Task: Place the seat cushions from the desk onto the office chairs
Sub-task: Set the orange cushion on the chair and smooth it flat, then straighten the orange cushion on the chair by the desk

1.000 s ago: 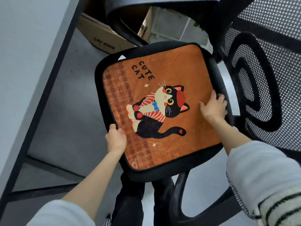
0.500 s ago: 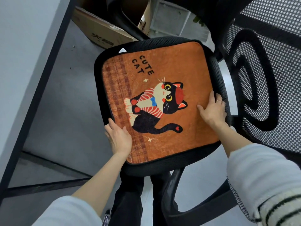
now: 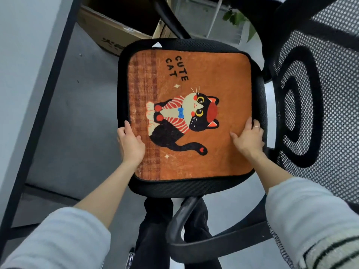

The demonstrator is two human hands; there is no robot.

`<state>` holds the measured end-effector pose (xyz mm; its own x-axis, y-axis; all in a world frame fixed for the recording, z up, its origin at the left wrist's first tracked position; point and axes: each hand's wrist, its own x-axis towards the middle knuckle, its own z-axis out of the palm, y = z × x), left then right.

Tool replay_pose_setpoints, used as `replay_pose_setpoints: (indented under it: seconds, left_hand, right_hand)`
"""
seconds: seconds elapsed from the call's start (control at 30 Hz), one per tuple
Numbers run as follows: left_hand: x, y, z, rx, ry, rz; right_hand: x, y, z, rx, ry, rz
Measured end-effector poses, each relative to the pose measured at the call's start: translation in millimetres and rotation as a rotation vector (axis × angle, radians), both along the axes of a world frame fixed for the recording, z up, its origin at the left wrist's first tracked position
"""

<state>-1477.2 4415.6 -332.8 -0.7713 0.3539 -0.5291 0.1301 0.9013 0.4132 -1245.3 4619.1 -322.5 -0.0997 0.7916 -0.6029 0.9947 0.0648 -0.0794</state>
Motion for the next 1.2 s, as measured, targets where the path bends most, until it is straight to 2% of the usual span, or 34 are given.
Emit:
replay_pose_setpoints:
  seconds: [0.23, 0.77, 0.87, 0.97, 1.07, 1.2]
  left_hand:
    - [-12, 5, 0, 0.022, 0.056, -0.081]
    - [-33, 8, -1, -0.016, 0.046, -0.18]
    - [-26, 7, 3, -0.085, 0.166, -0.304]
    - [-8, 0, 3, -0.107, 0.299, -0.579]
    - [17, -22, -3, -0.148, 0.273, -0.744]
    - [37, -50, 2, -0.227, 0.194, -0.734]
  right_hand:
    - [1, -14, 3, 0.014, -0.022, -0.089]
    - [12, -41, 1, 0.039, -0.145, -0.048]
    - [6, -49, 2, 0.052, -0.156, -0.03]
    - [0, -66, 1, 0.051, -0.133, 0.091]
    - [-3, -89, 0, -0.044, -0.083, 0.039]
    - [6, -117, 8, -0.132, -0.06, -0.106]
